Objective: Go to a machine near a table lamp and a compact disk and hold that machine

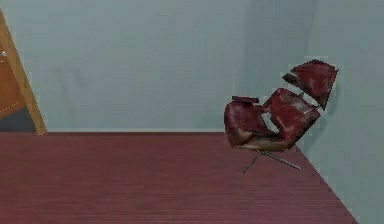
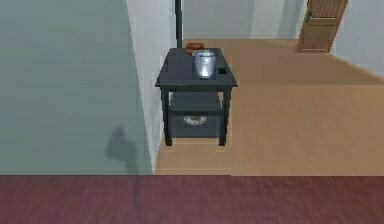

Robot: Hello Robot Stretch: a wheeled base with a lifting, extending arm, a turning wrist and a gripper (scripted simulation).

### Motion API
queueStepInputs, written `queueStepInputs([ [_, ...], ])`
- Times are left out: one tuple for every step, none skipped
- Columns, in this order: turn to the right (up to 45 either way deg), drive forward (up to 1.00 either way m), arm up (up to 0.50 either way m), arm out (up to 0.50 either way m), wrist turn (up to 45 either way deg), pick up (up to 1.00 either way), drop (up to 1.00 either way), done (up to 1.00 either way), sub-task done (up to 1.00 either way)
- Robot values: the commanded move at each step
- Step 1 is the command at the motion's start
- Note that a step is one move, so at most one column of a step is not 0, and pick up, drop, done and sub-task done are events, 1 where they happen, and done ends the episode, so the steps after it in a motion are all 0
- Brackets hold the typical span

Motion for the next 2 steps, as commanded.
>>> queueStepInputs([
  [-21.0,0.00,0.00,0.00,0.0,0.00,0.00,0.00,0.00],
  [0.0,0.80,0.00,0.00,0.0,0.00,0.00,0.00,0.00],
])
